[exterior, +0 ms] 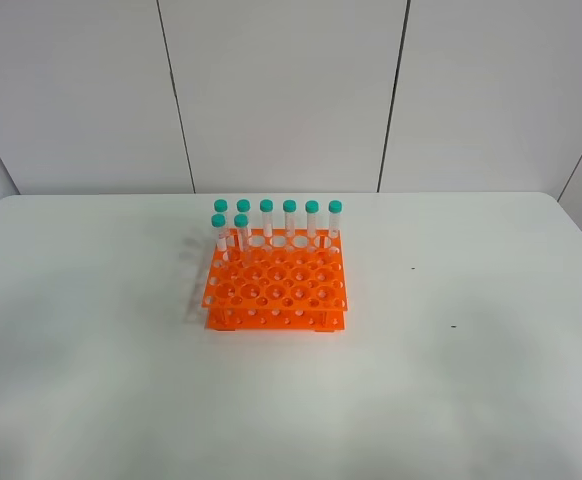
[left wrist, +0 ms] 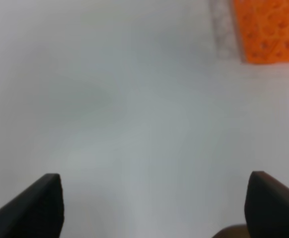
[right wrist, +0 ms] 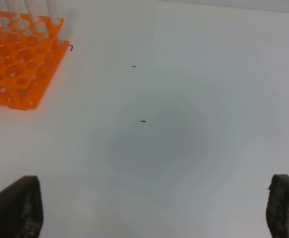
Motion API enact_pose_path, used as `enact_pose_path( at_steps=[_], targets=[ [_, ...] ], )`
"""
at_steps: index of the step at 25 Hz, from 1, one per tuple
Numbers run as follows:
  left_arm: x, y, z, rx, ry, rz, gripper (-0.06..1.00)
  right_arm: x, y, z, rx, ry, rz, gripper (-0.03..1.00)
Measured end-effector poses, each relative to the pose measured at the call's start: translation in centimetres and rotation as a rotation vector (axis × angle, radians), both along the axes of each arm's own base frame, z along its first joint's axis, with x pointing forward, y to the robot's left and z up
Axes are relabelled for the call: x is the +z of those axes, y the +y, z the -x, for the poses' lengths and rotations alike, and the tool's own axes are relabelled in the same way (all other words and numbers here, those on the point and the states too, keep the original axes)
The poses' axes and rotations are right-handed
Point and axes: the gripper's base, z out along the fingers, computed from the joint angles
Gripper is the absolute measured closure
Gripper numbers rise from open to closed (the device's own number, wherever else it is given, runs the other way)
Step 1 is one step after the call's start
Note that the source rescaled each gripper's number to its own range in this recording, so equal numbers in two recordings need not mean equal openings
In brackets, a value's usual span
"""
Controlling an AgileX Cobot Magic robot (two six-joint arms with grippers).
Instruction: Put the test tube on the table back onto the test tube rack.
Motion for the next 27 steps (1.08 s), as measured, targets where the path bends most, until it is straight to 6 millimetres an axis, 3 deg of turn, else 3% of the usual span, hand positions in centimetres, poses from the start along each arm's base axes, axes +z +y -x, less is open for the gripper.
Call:
enact_pose_path(
  at_steps=[5, 27],
  targets=[
    [-0.1, 0.0, 1.3, -0.001, -0.079, 0.003, -0.06, 0.0, 0.0, 0.0, 0.0, 0.0, 0.0, -0.03],
    [-0.1, 0.0, 1.3, -0.001, -0.082, 0.003, -0.06, 0.0, 0.0, 0.0, 0.0, 0.0, 0.0, -0.03]
  ],
)
